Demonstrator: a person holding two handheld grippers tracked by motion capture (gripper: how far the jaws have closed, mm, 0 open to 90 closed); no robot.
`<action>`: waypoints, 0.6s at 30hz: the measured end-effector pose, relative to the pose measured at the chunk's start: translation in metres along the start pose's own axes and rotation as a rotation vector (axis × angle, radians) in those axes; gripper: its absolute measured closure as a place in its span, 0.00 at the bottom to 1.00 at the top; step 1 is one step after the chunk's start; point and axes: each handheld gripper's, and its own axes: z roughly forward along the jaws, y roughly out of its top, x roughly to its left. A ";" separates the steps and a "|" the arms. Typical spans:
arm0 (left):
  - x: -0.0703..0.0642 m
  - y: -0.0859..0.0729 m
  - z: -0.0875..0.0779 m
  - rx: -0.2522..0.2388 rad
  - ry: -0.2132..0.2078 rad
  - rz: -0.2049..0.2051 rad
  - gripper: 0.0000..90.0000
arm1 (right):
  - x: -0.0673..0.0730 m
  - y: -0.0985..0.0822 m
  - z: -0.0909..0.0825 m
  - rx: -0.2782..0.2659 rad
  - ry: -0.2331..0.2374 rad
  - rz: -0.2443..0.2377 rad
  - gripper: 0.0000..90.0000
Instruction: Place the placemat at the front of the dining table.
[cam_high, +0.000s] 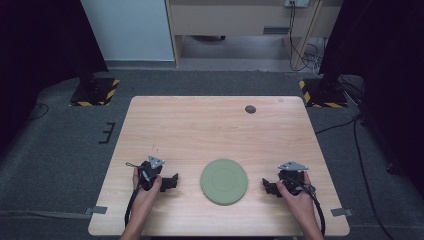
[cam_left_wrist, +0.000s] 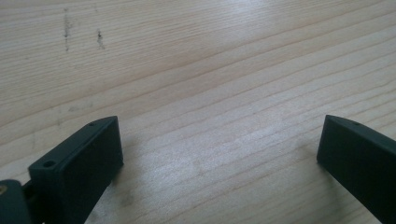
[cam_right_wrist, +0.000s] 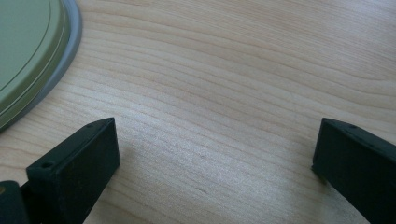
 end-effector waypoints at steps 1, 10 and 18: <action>-0.001 0.000 0.000 0.000 -0.006 0.006 0.00 | 0.000 0.000 0.000 -0.001 0.003 -0.001 0.01; -0.011 0.002 -0.001 -0.023 -0.046 0.028 0.02 | 0.004 0.001 -0.005 -0.030 0.034 -0.029 0.04; -0.019 0.004 -0.004 -0.037 -0.094 0.061 0.03 | 0.010 0.001 -0.017 -0.056 0.059 -0.032 0.04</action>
